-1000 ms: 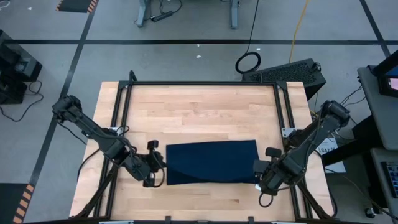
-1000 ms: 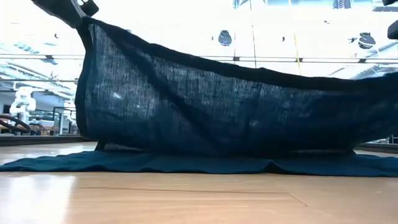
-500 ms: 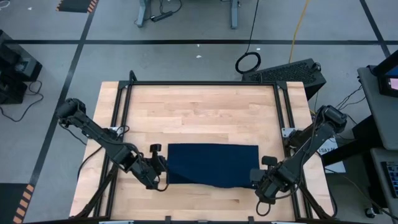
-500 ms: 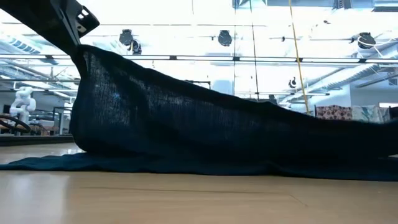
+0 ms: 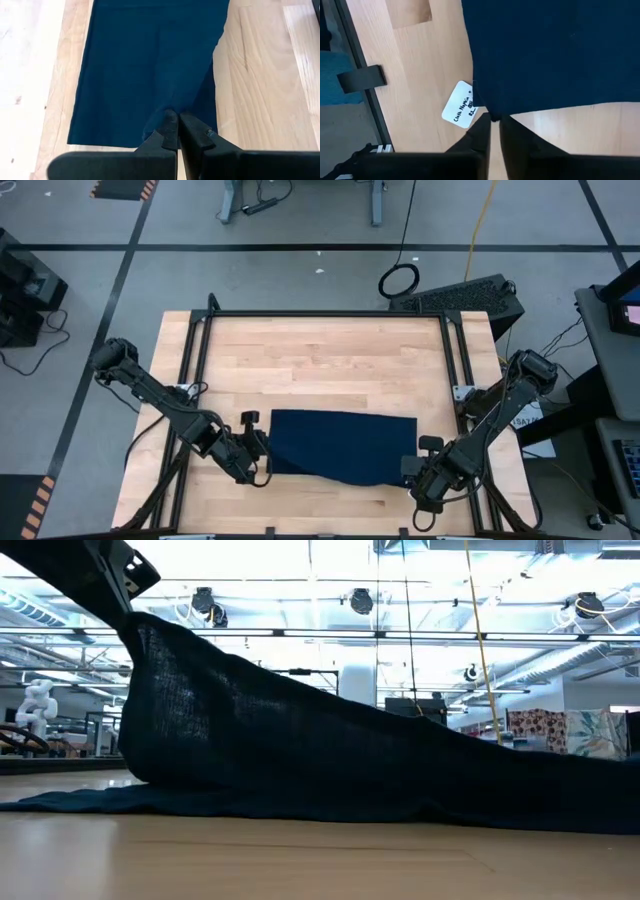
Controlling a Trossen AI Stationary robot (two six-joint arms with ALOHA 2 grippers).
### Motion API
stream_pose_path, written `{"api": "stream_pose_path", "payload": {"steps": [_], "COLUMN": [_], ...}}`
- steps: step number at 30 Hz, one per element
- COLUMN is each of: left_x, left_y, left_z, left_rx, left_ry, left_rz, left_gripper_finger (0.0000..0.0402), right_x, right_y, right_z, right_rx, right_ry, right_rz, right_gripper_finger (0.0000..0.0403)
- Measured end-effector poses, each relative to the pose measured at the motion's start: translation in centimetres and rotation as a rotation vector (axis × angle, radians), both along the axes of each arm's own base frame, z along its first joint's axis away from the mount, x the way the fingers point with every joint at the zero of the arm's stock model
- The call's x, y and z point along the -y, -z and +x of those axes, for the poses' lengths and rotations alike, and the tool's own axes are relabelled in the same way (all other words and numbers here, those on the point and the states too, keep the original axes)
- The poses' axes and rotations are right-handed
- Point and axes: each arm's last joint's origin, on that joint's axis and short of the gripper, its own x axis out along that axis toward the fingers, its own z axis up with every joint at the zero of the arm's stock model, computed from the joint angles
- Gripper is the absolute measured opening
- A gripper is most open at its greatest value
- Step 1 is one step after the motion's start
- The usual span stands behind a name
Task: Roll towel into tight, uniform cylinder
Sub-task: Roll the blue cloth napkin
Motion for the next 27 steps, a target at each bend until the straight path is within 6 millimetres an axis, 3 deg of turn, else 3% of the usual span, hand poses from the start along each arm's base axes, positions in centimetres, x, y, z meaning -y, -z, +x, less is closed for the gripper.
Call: {"api": "stream_pose_path", "payload": {"steps": [8,13,20,27], "left_x": [0.0,0.0,0.0,0.0], "left_y": [0.0,0.0,-0.1,0.0], "left_z": [0.0,0.0,0.1,0.0], "left_rx": [0.003,0.005,0.014,0.006], "left_ry": [-0.004,-0.006,-0.009,0.001], "left_rz": [0.004,0.006,0.004,-0.003], "left_gripper_finger": [0.0005,0.0005,0.0005,0.0005], "right_x": [-0.1,-0.1,-0.5,-1.7], "right_y": [0.0,0.0,-0.2,0.4], "right_z": [-0.1,-0.1,0.7,1.9], "right_rx": [0.001,0.006,0.194,0.454], "right_ry": [-0.025,-0.035,-0.06,-0.123], "right_rz": [0.001,-0.003,-0.061,-0.023], "right_gripper_finger": [0.011,0.0133,0.0127,0.0082]}}
